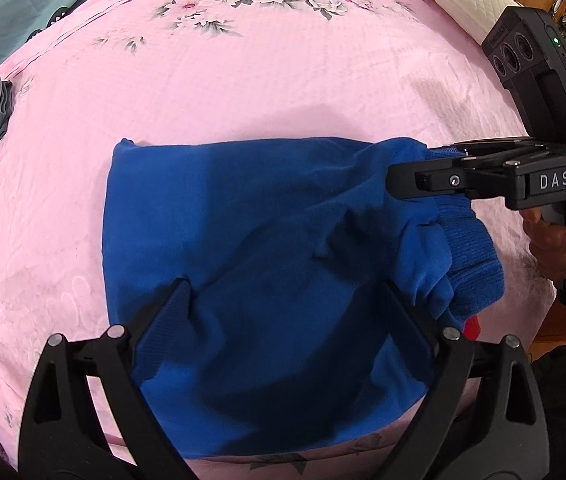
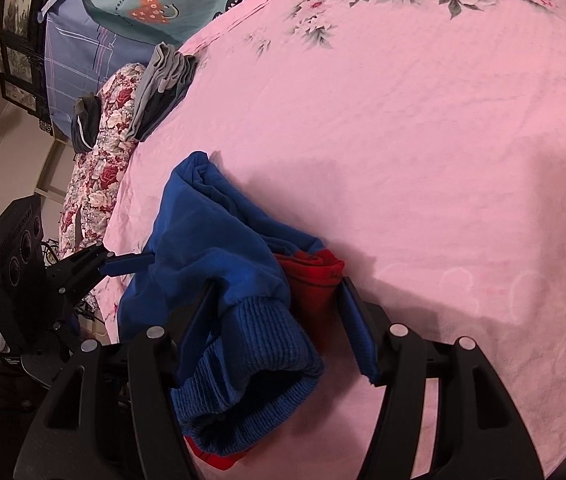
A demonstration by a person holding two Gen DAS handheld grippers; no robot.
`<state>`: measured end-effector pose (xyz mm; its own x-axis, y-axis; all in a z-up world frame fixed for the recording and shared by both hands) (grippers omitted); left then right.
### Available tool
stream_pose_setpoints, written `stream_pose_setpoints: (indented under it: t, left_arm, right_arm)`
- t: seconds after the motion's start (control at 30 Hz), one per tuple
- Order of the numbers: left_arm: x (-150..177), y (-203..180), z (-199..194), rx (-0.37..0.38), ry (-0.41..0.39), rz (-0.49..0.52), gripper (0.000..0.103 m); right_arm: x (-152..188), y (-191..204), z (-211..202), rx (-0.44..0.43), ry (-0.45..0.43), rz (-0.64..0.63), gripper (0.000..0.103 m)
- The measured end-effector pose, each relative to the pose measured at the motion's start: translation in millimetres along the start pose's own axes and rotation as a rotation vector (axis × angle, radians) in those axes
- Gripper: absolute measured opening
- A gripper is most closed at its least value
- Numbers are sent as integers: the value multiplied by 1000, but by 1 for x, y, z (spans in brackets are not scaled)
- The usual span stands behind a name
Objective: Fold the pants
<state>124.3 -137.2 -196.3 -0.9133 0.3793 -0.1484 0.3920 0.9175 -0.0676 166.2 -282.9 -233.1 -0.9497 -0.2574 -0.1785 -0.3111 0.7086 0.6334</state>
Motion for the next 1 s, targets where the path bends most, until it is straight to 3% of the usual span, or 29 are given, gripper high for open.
stream_pose_setpoints:
  t: [0.1, 0.13, 0.33, 0.5, 0.63, 0.73, 0.87, 1.0]
  left_arm:
    - [1, -1, 0, -3, -2, 0, 95]
    - [1, -1, -1, -3, -4, 0, 95]
    - [1, 8, -15, 31, 6, -23, 95]
    - [23, 70, -56, 40, -49, -209, 95]
    - [60, 117, -54, 183, 5, -407, 86]
    - [80, 126, -43, 310, 27, -507, 80]
    - [86, 114, -24, 352, 71, -519, 75]
    - [86, 99, -6, 348, 132, -492, 69]
  right_arm:
    - [0, 4, 1, 29, 9, -16, 58]
    - [0, 5, 2, 28, 15, -19, 52]
    - [1, 16, 0, 97, -2, -60, 38]
    - [6, 26, 0, 185, -31, -96, 37]
    - [5, 21, 2, 173, -39, -52, 38]
    - [6, 19, 2, 157, -39, -44, 38]
    - [5, 19, 2, 150, -34, -44, 38]
    - [5, 18, 2, 150, -28, -46, 38]
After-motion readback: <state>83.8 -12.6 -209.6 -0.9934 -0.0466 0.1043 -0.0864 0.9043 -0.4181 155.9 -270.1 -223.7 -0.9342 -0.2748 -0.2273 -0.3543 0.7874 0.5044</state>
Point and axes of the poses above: each gripper's, at about its wrist camera, not at the fingertips, and z roughly the way its jaws point, y to its left, x to its underside, the point moved 4 cm from there along z, roughly the way its jaws point, and after that the axes turned 10 degrees about y, right-handed, at the moved point
